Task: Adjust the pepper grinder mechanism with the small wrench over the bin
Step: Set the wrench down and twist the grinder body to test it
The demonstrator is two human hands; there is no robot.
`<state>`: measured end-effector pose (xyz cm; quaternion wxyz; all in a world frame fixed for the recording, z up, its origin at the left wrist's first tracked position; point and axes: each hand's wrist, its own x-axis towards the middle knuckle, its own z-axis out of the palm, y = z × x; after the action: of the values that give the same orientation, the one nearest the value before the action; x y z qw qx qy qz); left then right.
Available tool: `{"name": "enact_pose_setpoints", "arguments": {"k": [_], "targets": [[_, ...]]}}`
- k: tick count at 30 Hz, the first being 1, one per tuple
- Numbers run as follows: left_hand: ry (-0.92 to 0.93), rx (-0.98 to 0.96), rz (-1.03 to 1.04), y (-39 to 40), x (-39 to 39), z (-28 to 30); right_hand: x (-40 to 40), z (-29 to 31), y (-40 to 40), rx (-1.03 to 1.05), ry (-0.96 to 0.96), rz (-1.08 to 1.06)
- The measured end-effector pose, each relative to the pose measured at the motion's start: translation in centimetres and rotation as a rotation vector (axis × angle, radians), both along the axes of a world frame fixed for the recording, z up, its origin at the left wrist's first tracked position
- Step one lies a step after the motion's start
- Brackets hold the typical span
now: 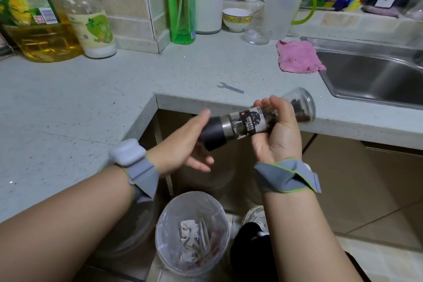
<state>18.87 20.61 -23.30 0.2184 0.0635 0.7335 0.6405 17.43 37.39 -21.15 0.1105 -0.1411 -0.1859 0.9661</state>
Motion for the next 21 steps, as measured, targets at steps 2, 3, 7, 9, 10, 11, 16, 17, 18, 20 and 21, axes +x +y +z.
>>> {"name": "enact_pose_setpoints", "arguments": {"k": [2, 3, 7, 9, 10, 11, 16, 17, 18, 20, 21], "targets": [[-0.239, 0.160, -0.049, 0.0, -0.2, -0.1, -0.1, 0.5, -0.4, 0.102, 0.069, -0.042], [-0.255, 0.191, -0.039, 0.1, -0.4, -0.1, -0.2, 0.8, -0.5, 0.114, 0.072, -0.046], [-0.007, 0.073, 0.098, 0.2, -0.5, -0.4, -0.2, 1.1, -0.8, 0.056, 0.013, 0.014], [0.214, 0.044, 0.112, 0.4, -0.3, -0.4, -0.1, 1.4, -0.5, 0.007, 0.071, 0.023], [0.321, 0.032, 0.115, 0.2, -0.3, -0.5, -0.2, 1.5, -0.4, -0.017, 0.099, 0.025], [0.405, 0.021, 0.115, 0.2, -0.4, -0.6, -0.2, 1.7, -0.4, -0.025, 0.116, 0.025], [0.597, 0.000, 0.129, 0.2, -0.4, -0.3, 0.1, 2.1, -0.2, -0.084, 0.072, 0.058], [0.641, -0.041, 0.120, 0.1, -0.3, -0.2, 0.0, 2.1, -0.1, -0.107, 0.032, 0.064], [0.717, -0.125, 0.124, 0.0, -0.2, -0.2, -0.1, 2.1, 0.1, -0.138, -0.012, 0.078], [0.952, -0.362, 0.212, -0.6, -0.4, -0.1, -0.4, 2.4, 0.1, -0.195, -0.110, 0.128], [1.048, -0.448, 0.278, -0.9, -0.6, 0.0, -0.5, 2.4, -0.1, -0.203, -0.150, 0.158]]}}
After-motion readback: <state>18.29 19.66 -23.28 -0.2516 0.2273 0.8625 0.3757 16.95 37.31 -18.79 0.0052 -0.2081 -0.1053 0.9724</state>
